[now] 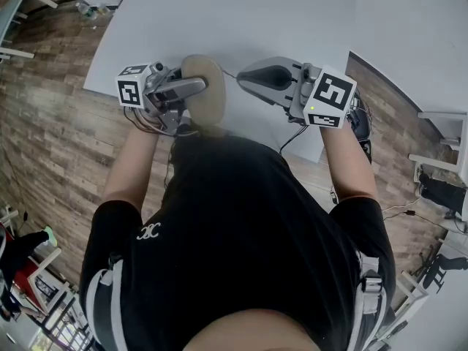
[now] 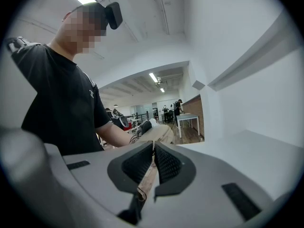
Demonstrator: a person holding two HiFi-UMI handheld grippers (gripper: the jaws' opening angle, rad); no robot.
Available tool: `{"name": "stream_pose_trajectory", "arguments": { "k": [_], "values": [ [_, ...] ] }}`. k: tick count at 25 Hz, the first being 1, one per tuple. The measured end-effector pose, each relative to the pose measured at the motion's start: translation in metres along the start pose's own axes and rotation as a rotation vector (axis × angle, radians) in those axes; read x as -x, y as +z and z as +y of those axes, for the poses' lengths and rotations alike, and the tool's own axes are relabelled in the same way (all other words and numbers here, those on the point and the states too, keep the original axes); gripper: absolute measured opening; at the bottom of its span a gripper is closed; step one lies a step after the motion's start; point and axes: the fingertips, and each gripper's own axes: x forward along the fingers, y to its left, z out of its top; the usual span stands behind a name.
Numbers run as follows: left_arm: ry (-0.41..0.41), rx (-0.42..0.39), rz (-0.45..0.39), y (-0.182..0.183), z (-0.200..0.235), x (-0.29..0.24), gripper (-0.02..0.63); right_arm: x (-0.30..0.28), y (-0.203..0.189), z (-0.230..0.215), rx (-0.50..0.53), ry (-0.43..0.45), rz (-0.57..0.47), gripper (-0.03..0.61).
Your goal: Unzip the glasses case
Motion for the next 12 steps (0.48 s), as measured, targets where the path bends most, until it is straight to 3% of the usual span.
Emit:
{"name": "stream_pose_trajectory", "arguments": {
  "k": [12],
  "values": [
    [0.059,0.018,-0.109,0.019,0.021,0.007,0.295,-0.006,-0.027,0.003,0.009,-0.03,0.092,0.026]
  ]
}}
